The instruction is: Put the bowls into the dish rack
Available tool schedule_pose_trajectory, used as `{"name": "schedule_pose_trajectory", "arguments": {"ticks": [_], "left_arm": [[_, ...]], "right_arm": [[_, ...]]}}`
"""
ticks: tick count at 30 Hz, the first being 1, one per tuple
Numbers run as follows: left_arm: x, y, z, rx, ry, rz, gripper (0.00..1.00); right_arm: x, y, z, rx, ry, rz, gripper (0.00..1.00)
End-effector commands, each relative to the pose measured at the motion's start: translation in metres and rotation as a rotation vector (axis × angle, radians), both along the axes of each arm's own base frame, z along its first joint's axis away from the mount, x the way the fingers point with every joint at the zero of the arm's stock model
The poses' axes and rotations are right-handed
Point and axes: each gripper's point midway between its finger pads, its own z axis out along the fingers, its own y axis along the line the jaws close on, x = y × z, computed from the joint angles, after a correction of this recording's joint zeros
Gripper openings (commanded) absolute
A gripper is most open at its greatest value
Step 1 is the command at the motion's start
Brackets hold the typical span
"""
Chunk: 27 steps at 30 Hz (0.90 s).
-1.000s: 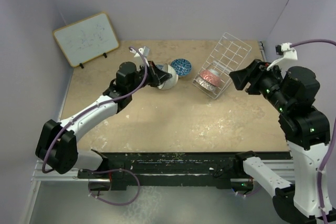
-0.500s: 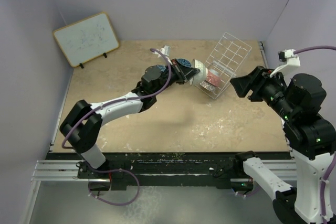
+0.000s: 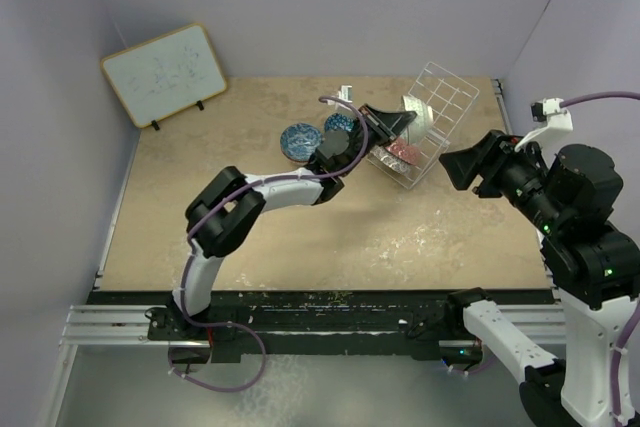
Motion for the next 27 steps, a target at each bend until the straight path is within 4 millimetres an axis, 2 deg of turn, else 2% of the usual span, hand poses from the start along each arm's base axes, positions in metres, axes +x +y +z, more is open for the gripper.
{"name": "schedule_pose_trajectory", "arguments": {"ticks": [1, 12, 19, 27], "left_arm": [[-0.002, -0.005, 0.069, -0.287, -0.098, 0.017, 0.00], [0.018, -0.021, 0.049, -0.387, -0.088, 0.082, 0.00], [0.031, -0.019, 0.020, -0.459, -0.047, 0.113, 0.00], [0.033, -0.015, 0.007, -0.509, -0.025, 0.150, 0.00]], "right_arm": [[-0.006, 0.002, 0.002, -0.009, -0.017, 0.029, 0.64], [-0.010, -0.003, -0.002, -0.030, -0.014, 0.014, 0.64], [-0.011, -0.004, -0.005, -0.050, -0.004, 0.016, 0.64], [-0.016, -0.006, -0.010, -0.063, 0.007, 0.018, 0.64]]}}
